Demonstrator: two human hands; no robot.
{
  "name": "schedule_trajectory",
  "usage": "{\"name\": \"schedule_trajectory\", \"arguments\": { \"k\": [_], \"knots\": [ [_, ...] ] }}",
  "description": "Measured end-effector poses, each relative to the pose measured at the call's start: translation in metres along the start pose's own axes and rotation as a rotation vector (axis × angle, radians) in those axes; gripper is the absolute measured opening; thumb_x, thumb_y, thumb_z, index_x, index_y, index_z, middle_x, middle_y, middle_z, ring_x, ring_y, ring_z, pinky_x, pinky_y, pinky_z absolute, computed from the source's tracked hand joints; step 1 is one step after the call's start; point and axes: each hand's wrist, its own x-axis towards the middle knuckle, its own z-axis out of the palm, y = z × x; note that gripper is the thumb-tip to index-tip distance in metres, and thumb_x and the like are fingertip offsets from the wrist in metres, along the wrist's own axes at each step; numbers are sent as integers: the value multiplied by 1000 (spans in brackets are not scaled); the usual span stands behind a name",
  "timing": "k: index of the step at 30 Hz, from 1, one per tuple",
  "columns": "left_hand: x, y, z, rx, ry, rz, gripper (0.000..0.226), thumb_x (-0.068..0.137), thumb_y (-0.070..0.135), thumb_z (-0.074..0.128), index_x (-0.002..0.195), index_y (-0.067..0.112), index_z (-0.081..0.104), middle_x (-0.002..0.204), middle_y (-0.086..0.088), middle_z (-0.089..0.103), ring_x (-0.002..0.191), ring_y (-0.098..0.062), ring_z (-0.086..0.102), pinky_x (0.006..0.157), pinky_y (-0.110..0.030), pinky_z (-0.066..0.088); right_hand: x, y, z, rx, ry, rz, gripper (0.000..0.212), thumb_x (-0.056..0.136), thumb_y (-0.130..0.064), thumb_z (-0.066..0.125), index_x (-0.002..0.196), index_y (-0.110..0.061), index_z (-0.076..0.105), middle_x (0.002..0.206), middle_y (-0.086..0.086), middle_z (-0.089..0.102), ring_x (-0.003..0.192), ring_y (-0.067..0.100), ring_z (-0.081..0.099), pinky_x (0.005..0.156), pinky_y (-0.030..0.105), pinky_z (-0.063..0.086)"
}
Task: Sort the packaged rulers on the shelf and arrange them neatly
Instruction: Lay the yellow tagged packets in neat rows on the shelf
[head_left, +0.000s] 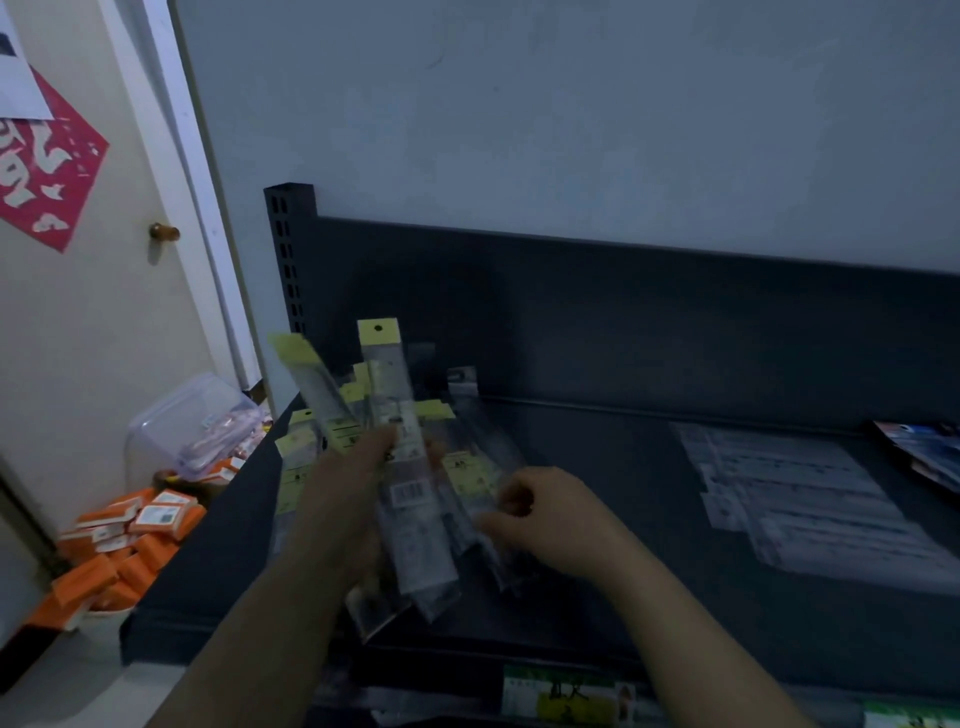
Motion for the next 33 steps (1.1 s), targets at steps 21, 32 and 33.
{"name": "schedule_trajectory", "arguments": {
  "k": [21, 32, 33],
  "knots": [
    [0, -11, 10, 97, -23, -35, 23, 89, 23, 66, 92, 1, 65, 84, -13, 68, 75, -30, 65, 69, -39, 57, -2, -6, -2, 666, -179, 17, 22, 95, -23, 56, 79, -12, 66, 64, -1, 57, 58, 10, 50, 57, 22, 41],
    [5, 4, -15, -110, -34, -135, 22, 98, 13, 46, 76, 11, 47, 59, -5, 46, 53, -20, 41, 66, -39, 45, 3, -11, -4, -281, 79, 98, 40, 75, -52, 64, 78, -15, 52, 75, -4, 53, 66, 13, 50, 50, 24, 37],
    [5, 3, -14, -98, -38, -139, 23, 98, 12, 47, 76, 10, 47, 59, -5, 46, 53, -20, 39, 62, -38, 44, 4, -13, -7, -294, 50, 106, 39, 76, -52, 65, 79, -15, 52, 77, -4, 53, 68, 13, 51, 50, 23, 37]
  ]
}}
